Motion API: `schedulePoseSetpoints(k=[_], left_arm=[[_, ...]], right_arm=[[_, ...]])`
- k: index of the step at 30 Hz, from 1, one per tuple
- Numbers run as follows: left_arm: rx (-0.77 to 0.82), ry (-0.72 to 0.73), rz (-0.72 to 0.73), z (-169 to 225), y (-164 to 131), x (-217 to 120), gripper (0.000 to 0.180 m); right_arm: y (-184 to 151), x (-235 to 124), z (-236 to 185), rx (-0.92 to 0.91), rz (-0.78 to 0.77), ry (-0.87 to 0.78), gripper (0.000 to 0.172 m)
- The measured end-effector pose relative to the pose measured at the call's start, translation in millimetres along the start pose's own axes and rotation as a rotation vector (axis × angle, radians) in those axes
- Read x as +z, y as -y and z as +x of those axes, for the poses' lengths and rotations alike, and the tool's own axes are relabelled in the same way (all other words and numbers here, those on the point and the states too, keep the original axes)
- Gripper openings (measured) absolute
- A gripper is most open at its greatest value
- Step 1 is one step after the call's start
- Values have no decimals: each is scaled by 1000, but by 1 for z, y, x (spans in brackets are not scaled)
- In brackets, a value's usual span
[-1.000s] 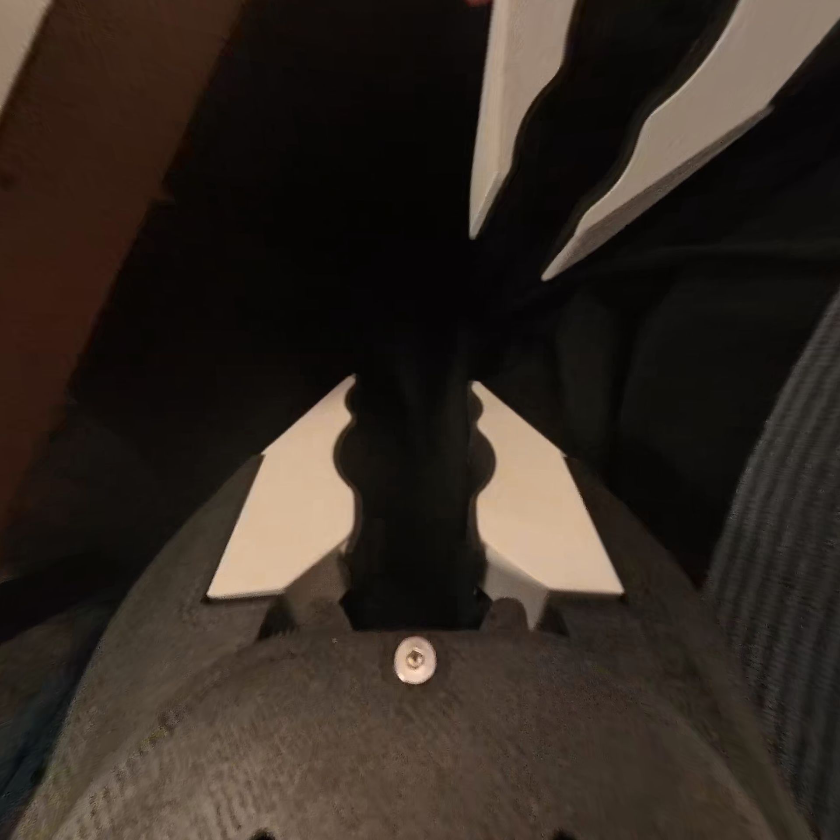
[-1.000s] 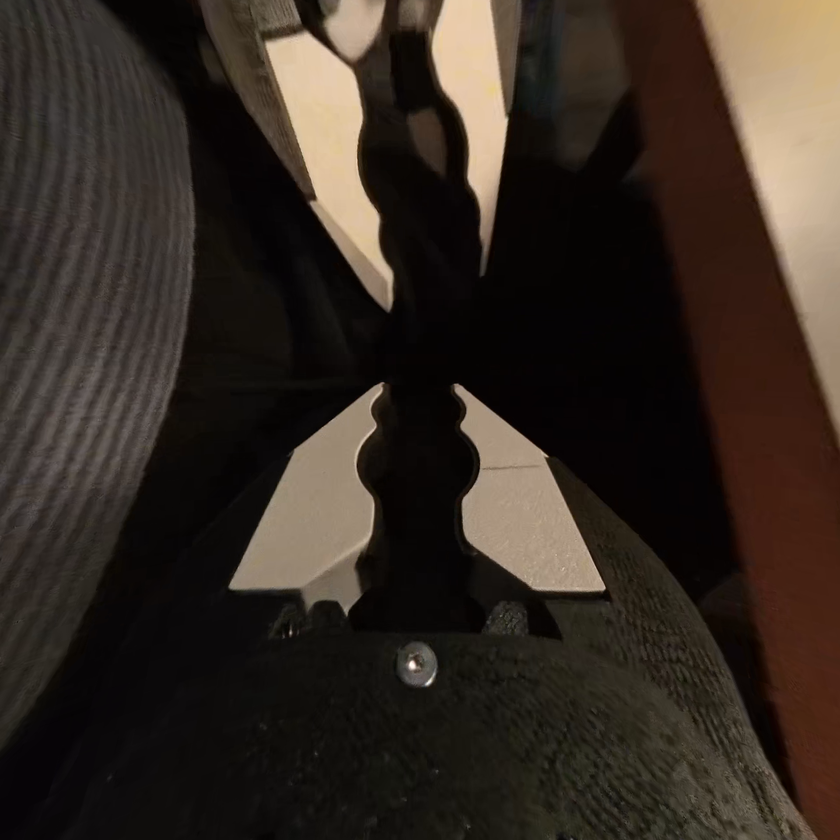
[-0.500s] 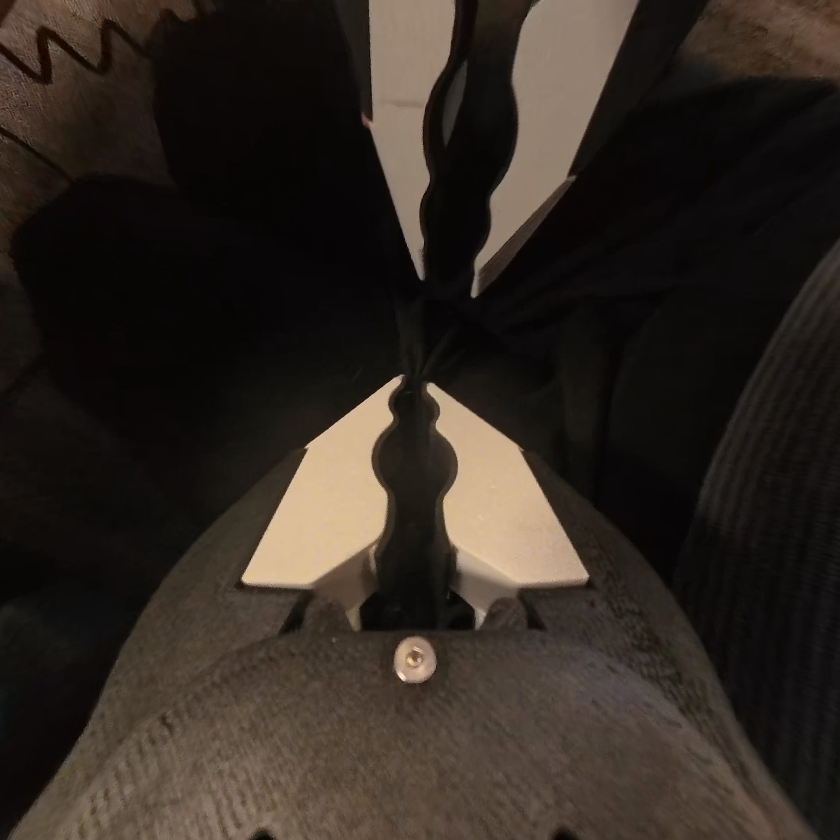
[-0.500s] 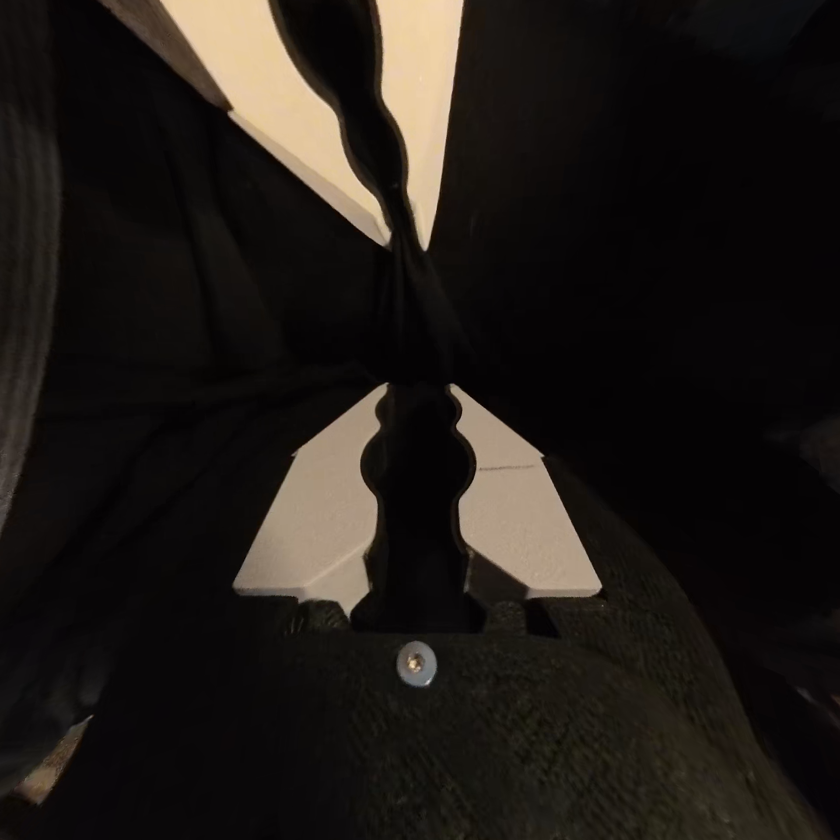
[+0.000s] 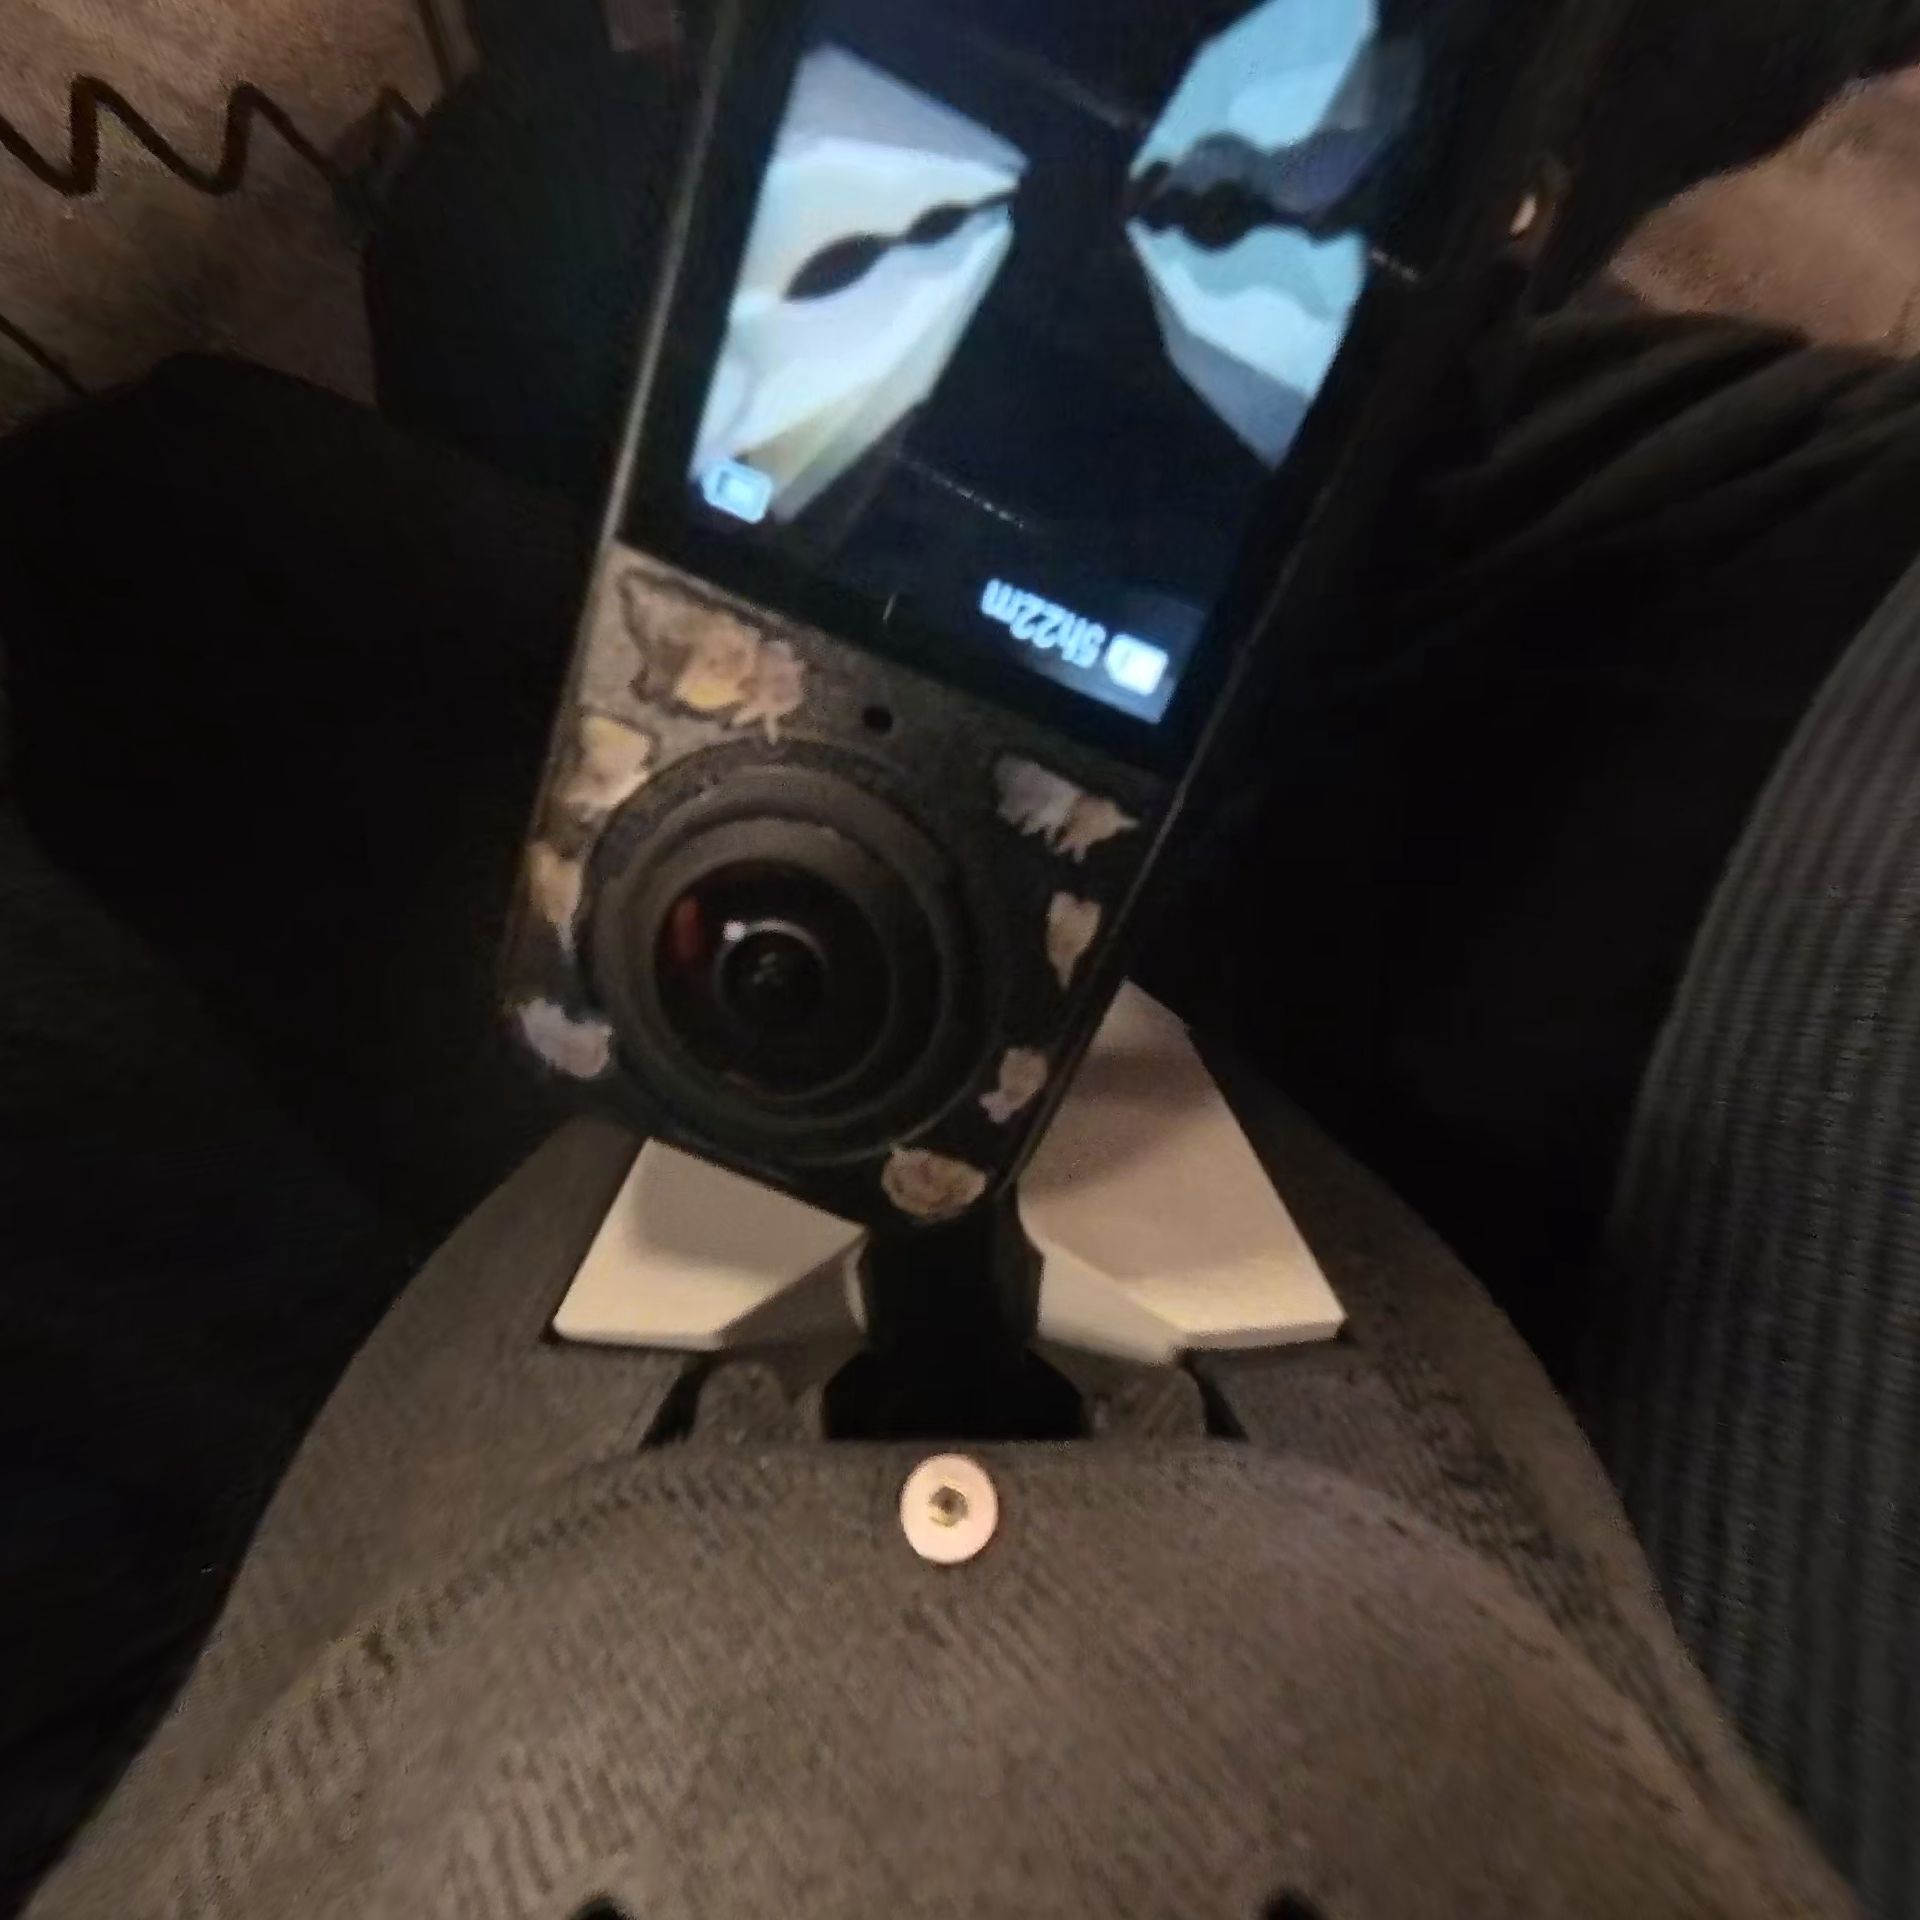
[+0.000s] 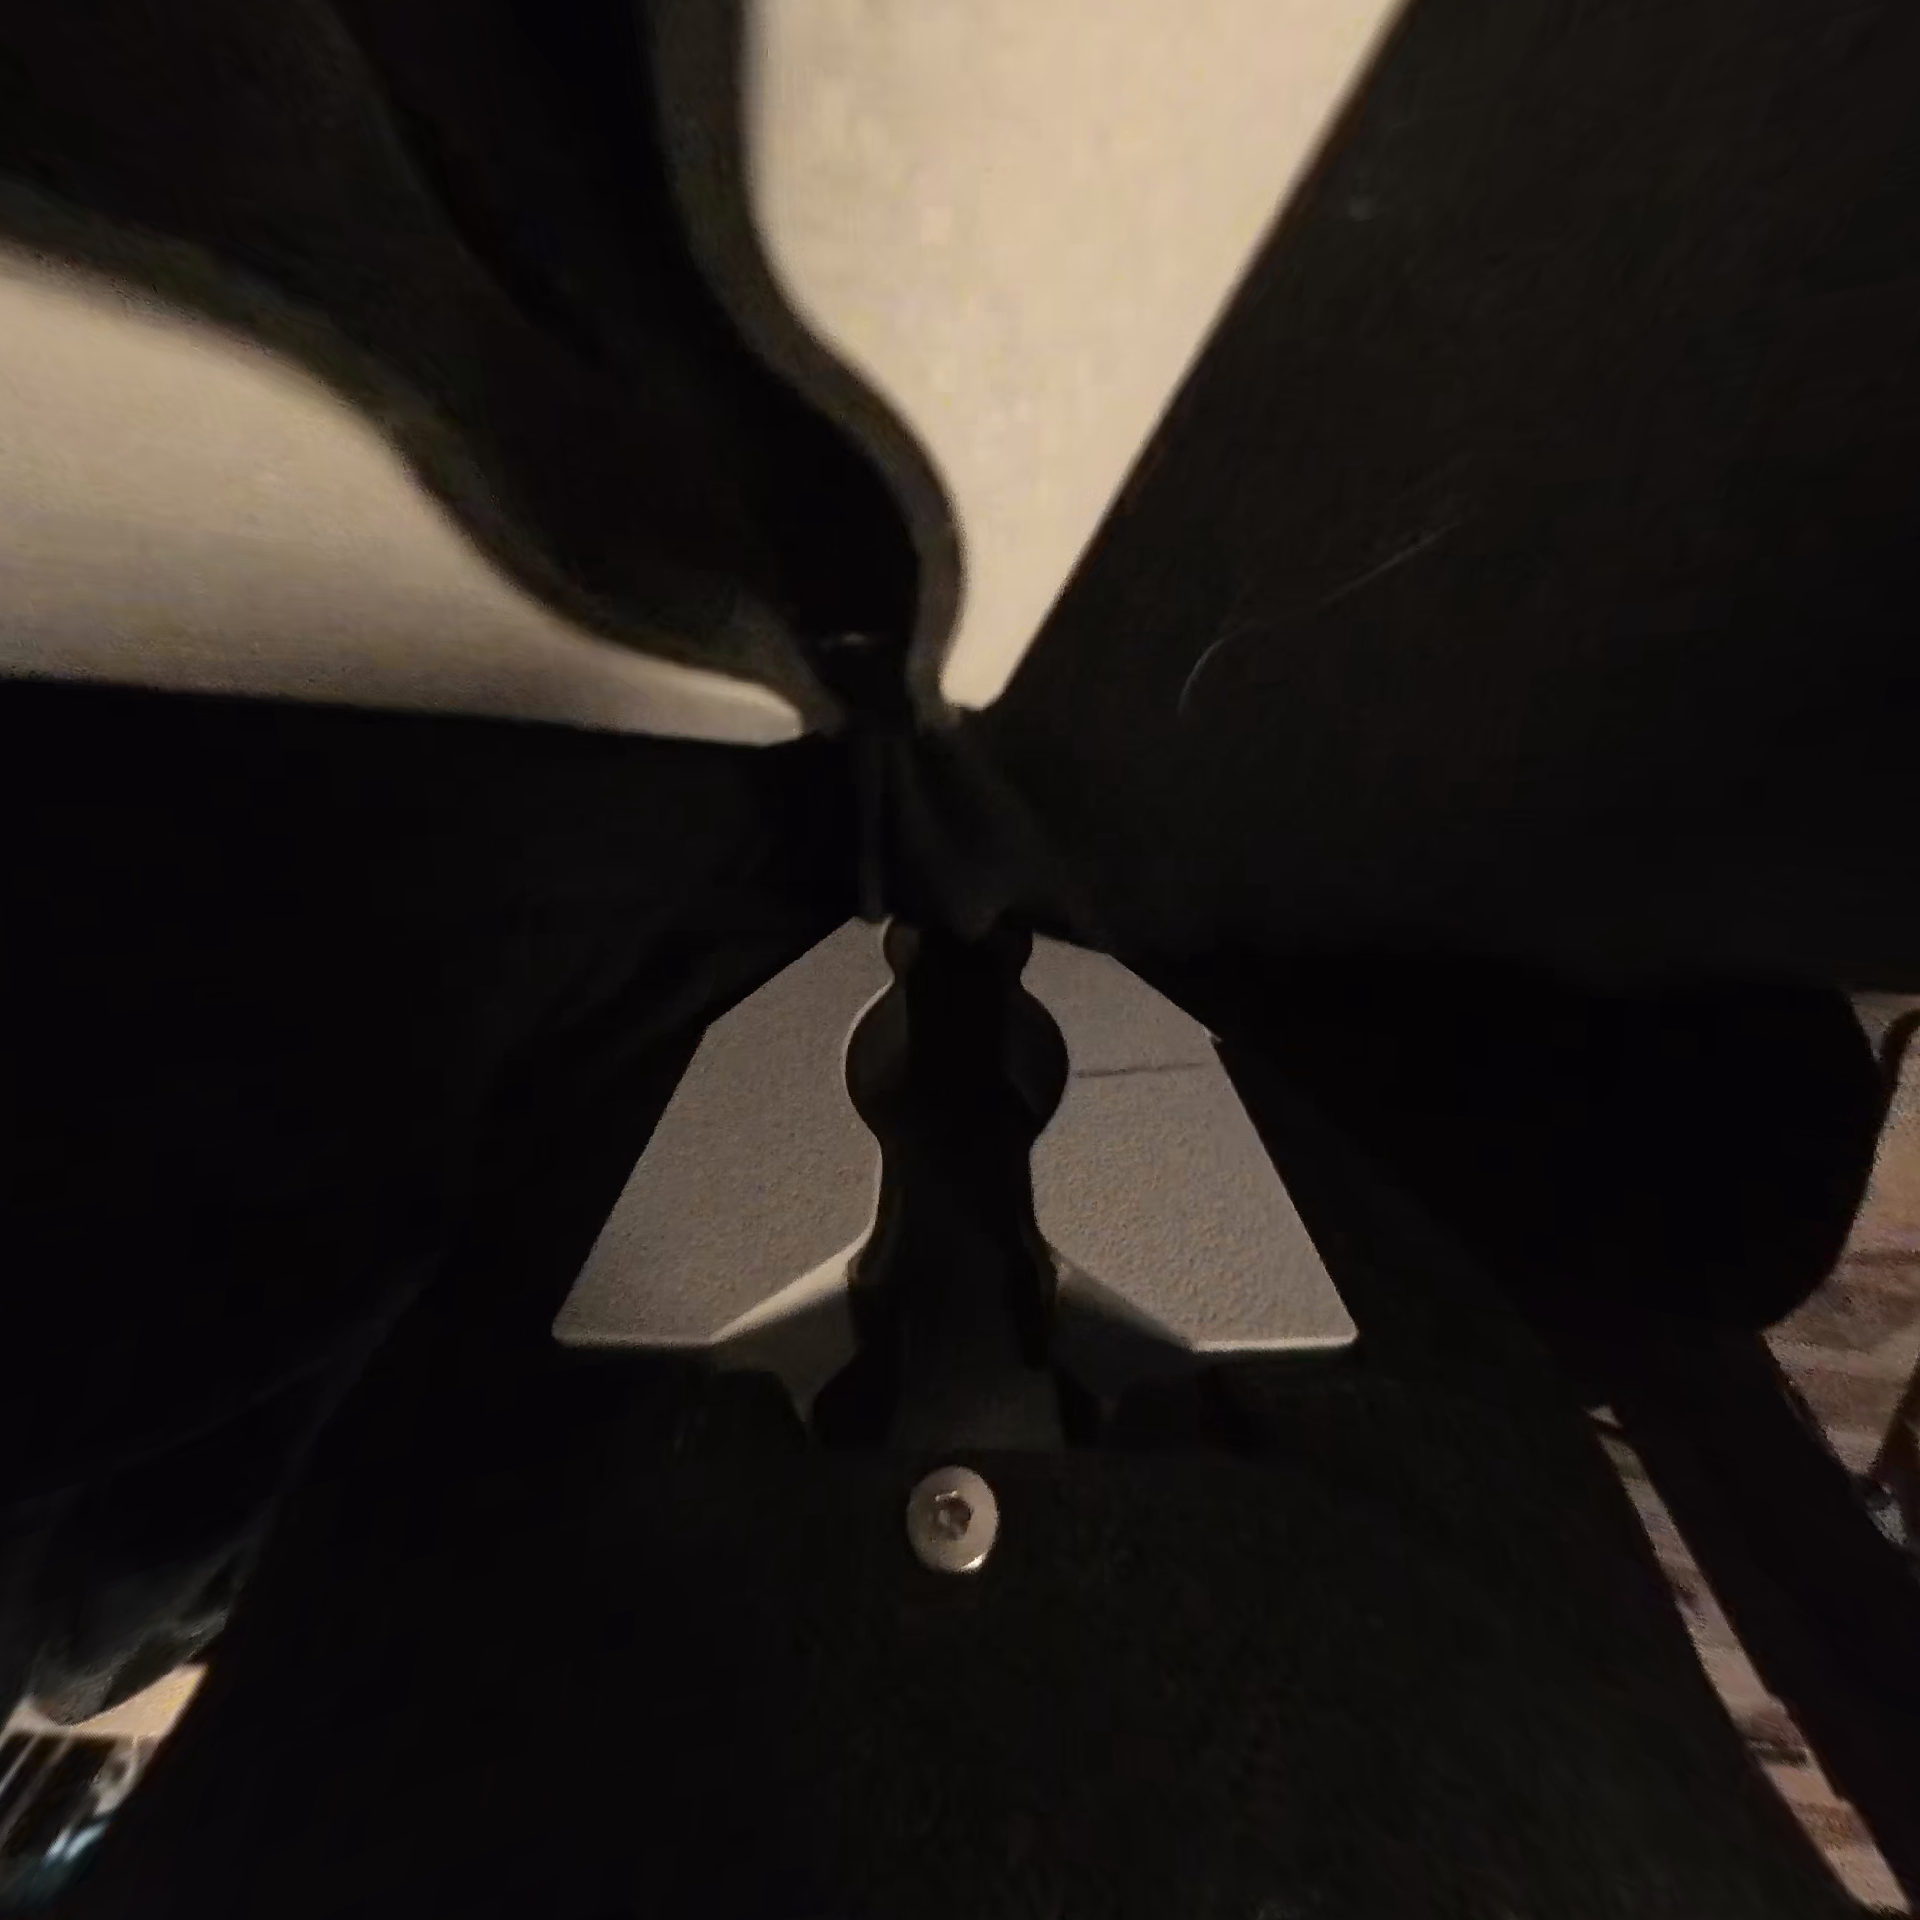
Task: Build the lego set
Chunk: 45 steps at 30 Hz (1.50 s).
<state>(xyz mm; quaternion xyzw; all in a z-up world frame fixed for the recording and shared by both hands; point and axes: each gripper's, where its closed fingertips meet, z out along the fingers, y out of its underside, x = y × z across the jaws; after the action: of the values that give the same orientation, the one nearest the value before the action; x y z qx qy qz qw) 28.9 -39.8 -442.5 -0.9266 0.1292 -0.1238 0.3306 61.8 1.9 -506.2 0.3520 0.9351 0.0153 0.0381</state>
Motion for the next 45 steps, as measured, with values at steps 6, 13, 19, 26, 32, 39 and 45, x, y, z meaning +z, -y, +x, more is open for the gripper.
schedulePoseSetpoints(k=[6,13,19,26,32,39,45], left_arm=[[-56,-5,39,0,-1,-4,2],[-86,-12,70,-1,-2,-5,3],[-75,-5,89,0,1,-5,2],[-38,37,100,2,-1,-9,1],[-71,1,101,3,2,-8,1],[27,-56,328,7,60,-40,0],[93,154,700,-68,197,-108,22]], right_arm=[[9,-18,-2,-34,221,15,2],[8,-50,-1,46,581,-18,1],[3,-62,-1,63,689,-53,2],[-5,-66,-1,67,727,-79,2],[-8,-112,15,60,959,-269,1],[-70,-254,123,217,1084,-690,1],[-129,-238,261,376,923,-696,1]])
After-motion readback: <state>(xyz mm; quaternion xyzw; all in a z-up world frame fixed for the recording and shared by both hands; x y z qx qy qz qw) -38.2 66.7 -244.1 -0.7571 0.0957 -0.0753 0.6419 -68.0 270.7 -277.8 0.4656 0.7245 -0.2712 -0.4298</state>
